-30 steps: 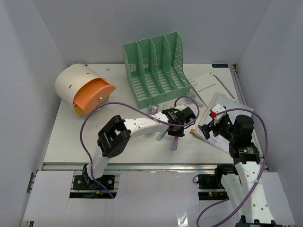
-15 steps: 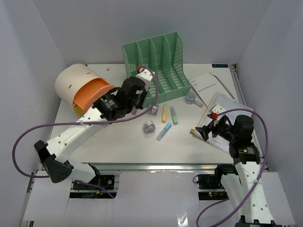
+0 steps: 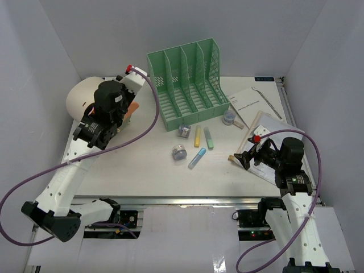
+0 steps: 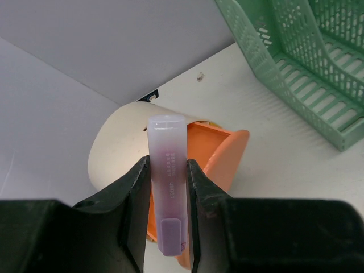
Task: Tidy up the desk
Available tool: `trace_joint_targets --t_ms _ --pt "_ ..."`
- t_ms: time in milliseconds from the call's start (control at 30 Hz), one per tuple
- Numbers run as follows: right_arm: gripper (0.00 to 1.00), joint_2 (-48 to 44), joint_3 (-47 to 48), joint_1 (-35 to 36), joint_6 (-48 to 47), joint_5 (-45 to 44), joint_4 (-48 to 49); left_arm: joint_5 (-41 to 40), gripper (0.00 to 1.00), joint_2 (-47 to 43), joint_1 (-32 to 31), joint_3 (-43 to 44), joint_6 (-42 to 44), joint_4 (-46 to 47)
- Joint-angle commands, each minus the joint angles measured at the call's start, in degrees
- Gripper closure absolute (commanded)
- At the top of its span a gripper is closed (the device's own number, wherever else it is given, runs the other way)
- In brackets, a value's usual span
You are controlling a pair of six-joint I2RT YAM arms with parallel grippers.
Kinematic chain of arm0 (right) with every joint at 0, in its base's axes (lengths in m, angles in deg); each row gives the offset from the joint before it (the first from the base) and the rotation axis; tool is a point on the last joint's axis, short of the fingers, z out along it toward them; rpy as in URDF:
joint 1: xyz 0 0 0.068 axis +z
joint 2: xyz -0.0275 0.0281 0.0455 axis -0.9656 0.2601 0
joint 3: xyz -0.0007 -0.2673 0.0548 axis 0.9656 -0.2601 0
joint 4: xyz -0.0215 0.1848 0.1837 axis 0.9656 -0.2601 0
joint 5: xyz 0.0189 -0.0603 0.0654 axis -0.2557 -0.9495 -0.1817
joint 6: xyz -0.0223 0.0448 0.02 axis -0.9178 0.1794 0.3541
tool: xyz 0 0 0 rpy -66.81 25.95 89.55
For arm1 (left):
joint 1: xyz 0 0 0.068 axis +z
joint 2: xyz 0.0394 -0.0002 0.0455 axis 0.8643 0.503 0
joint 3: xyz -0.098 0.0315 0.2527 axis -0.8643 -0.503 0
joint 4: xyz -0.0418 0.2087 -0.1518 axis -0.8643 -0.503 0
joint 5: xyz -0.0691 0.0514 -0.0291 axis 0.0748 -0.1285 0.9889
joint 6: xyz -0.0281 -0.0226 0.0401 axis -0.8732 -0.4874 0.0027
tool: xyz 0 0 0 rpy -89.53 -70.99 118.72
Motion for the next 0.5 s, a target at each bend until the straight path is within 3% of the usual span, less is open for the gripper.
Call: trace_joint_targets --t_ms 0,233,333,400,467 --pt "0.1 -0.11 -0.1 -0.21 -0.25 0.94 -0.09 8.49 1.0 4.09 9.5 1.86 6.03 1.58" --pt "0.1 0.41 -0.1 -0.21 -0.64 1.19 -0.4 6.58 0.97 7.71 12.82 -0.45 7.84 4.59" --pt "0.1 0.71 -0.1 -0.21 -1.28 1.95 -1.11 6.97 0.88 8.79 13.41 -0.57 7.42 4.67" --pt "0.1 0.94 -0.02 -0.21 -2.1 2.69 -1.67 7.2 0.73 9.02 13.5 -0.85 6.56 4.48" --pt "0.1 1.55 -0.01 -0.21 -3.08 3.47 -1.94 6.4 0.37 8.5 13.5 -1.88 5.75 4.93"
